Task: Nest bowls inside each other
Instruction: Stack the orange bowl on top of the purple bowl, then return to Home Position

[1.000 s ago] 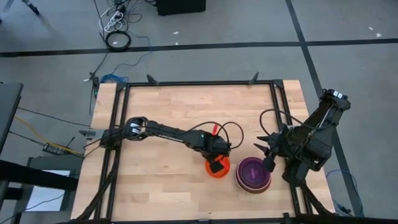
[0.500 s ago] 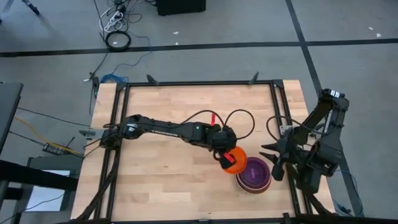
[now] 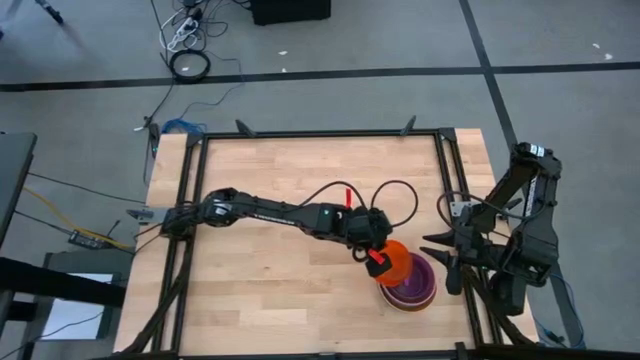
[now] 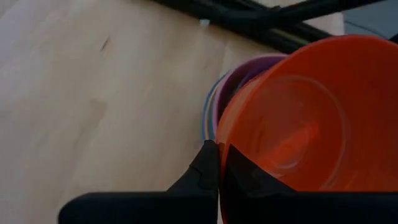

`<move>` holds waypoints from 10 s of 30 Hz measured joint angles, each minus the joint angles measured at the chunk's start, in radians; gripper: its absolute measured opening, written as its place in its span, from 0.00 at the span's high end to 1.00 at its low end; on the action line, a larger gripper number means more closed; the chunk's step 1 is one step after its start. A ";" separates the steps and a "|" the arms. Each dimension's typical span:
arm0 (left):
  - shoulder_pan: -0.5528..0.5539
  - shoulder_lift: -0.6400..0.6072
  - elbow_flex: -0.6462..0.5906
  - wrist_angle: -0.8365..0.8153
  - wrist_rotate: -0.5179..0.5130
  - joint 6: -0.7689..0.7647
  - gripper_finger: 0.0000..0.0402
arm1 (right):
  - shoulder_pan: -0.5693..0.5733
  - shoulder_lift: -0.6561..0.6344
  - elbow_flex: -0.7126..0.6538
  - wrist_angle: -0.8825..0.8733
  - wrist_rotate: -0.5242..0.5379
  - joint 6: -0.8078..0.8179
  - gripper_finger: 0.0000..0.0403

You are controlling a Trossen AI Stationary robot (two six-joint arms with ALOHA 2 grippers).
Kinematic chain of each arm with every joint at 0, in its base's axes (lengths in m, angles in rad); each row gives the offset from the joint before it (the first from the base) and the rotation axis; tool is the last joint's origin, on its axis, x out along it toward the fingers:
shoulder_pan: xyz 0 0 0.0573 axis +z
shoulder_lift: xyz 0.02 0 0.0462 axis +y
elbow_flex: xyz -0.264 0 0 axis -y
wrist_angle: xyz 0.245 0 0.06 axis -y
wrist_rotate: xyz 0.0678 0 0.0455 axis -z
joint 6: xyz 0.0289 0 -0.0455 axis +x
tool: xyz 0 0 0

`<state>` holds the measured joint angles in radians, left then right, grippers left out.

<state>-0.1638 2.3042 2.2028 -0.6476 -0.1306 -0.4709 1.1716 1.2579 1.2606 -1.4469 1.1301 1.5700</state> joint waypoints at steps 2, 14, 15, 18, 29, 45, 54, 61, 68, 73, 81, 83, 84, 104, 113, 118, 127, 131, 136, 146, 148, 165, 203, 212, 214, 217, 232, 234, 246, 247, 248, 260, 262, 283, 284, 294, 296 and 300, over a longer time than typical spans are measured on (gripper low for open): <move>0.000 0.003 0.000 0.001 0.012 0.005 0.99 | 0.000 0.000 0.000 0.000 0.002 0.000 0.71; -0.002 0.042 0.001 0.107 0.018 0.021 0.99 | -0.003 0.000 0.000 0.001 0.003 -0.002 0.72; -0.002 0.044 0.001 0.108 0.021 0.022 0.99 | -0.003 0.000 0.000 0.000 0.003 -0.002 0.72; -0.002 0.046 0.000 0.142 0.024 0.025 0.99 | -0.003 0.000 0.000 0.001 0.003 -0.002 0.72; 0.000 0.063 0.002 0.242 0.052 0.051 0.99 | -0.003 0.000 0.000 -0.002 0.003 -0.002 0.72; 0.000 0.124 0.001 0.270 0.082 0.020 0.93 | -0.003 0.000 0.000 -0.002 -0.024 -0.002 0.73; 0.000 0.124 0.001 0.265 0.154 -0.017 0.72 | -0.003 0.000 0.000 -0.002 -0.027 -0.002 0.72; 0.000 0.124 0.021 0.257 0.183 -0.038 0.59 | -0.003 0.000 0.000 -0.002 -0.031 -0.002 0.72; 0.000 0.095 0.090 0.186 0.182 0.029 0.56 | -0.005 0.000 0.000 -0.031 -0.050 0.011 0.73; -0.009 0.048 0.140 0.025 0.091 0.123 0.56 | -0.005 0.000 0.000 -0.054 -0.061 0.033 0.73; -0.066 -0.036 0.140 -0.356 -0.170 0.128 0.56 | -0.078 0.047 0.000 -0.082 -0.286 0.096 0.73; -0.082 -0.036 0.139 -0.415 -0.201 0.122 0.56 | -0.109 0.078 0.000 -0.076 -0.344 0.097 0.73; -0.090 -0.036 0.139 -0.439 -0.213 0.120 0.56 | -0.124 0.096 0.000 -0.076 -0.369 0.097 0.73; -0.220 -0.179 0.139 -0.724 -0.534 -0.004 0.56 | -0.420 0.181 0.000 0.430 -0.334 -0.537 0.73; -0.325 -0.345 0.140 -0.708 -0.753 0.060 0.56 | -0.658 0.134 0.000 1.349 -0.547 -1.518 0.73; -0.390 -0.393 0.140 -0.738 -0.966 0.031 0.56 | -0.711 0.129 0.000 1.655 -0.678 -1.749 0.73; -0.418 -0.394 0.110 -0.639 -0.970 0.000 0.56 | -0.694 0.127 0.000 1.678 -0.535 -1.649 0.73; -0.359 -0.394 0.097 -0.467 -0.836 0.185 0.56 | -0.685 0.100 0.000 1.683 -0.838 -1.747 0.74; -0.262 -0.395 0.097 -0.165 -0.465 0.453 0.56 | -0.704 -0.012 0.000 1.612 -1.001 -1.720 0.74; -0.071 -0.395 0.097 0.047 -0.022 0.609 0.56 | -0.704 -0.242 0.000 1.355 -0.907 -1.768 0.74; -0.029 -0.395 0.097 0.067 0.085 0.602 0.56 | -0.702 -0.281 0.000 1.303 -0.882 -1.770 0.73; 0.145 -0.446 0.029 0.080 0.374 0.595 0.56 | -0.680 -0.342 0.000 1.108 -0.813 -1.675 0.74; 0.017 -1.744 -1.474 0.697 0.100 0.358 0.56 | -0.682 -0.439 0.000 1.049 -0.805 -1.660 0.74; 0.017 -1.818 -1.608 0.761 0.096 0.362 0.56 | -0.676 -0.551 -0.070 1.007 -0.760 -1.646 0.74; 0.017 -1.823 -1.631 0.766 0.090 0.361 0.56 | -0.676 -0.596 -0.127 1.021 -0.736 -1.640 0.74; 0.017 -1.827 -1.658 0.776 0.089 0.363 0.56 | -0.676 -0.688 -0.233 1.098 -0.722 -1.633 0.74; 0.119 -1.818 -1.866 1.035 0.045 0.412 0.56 | -0.840 -0.809 -0.620 1.433 -0.790 -1.607 0.74; 0.145 -1.818 -1.870 1.035 0.048 0.413 0.56 | -0.905 -0.787 -0.620 1.445 -0.866 -1.605 0.74; 0.237 -1.829 -1.871 0.956 0.119 0.430 0.56 | -1.303 -0.649 -0.620 1.482 -1.335 -1.571 0.74; 0.234 -1.838 -1.877 0.959 0.132 0.419 0.56 | -1.310 -0.654 -0.620 1.485 -1.366 -1.570 0.74; 0.233 -1.852 -1.885 0.959 0.146 0.414 0.56 | -1.312 -0.664 -0.620 1.482 -1.381 -1.567 0.74; 0.227 -2.072 -2.034 1.002 0.167 0.376 0.56 | -1.311 -0.885 -0.780 1.527 -1.388 -1.545 0.74; 0.227 -2.086 -2.057 1.028 0.178 0.367 0.56 | -1.311 -0.914 -0.825 1.542 -1.387 -1.538 0.74; 0.214 -2.089 -2.194 0.896 0.335 0.333 0.56 | -1.314 -1.197 -1.251 1.533 -1.354 -1.487 0.74; 0.214 -2.088 -2.195 0.894 0.334 0.334 0.56 | -1.313 -1.193 -1.250 1.487 -1.351 -1.485 0.74; 0.214 -2.085 -2.195 0.884 0.331 0.418 0.56 | -1.309 -1.131 -1.250 1.489 -1.310 -1.422 0.74; 0.214 -2.085 -2.195 0.893 0.331 0.411 0.56 | -1.309 -1.126 -1.250 1.495 -1.310 -1.403 0.74; 0.214 -2.085 -2.195 0.894 0.330 0.414 0.56 | -1.309 -1.128 -1.250 1.528 -1.308 -1.277 0.74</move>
<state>0.0502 0.2190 0.0082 0.2460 0.1997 -0.0568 -0.1375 0.1299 0.0105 0.0815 -0.1783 0.2933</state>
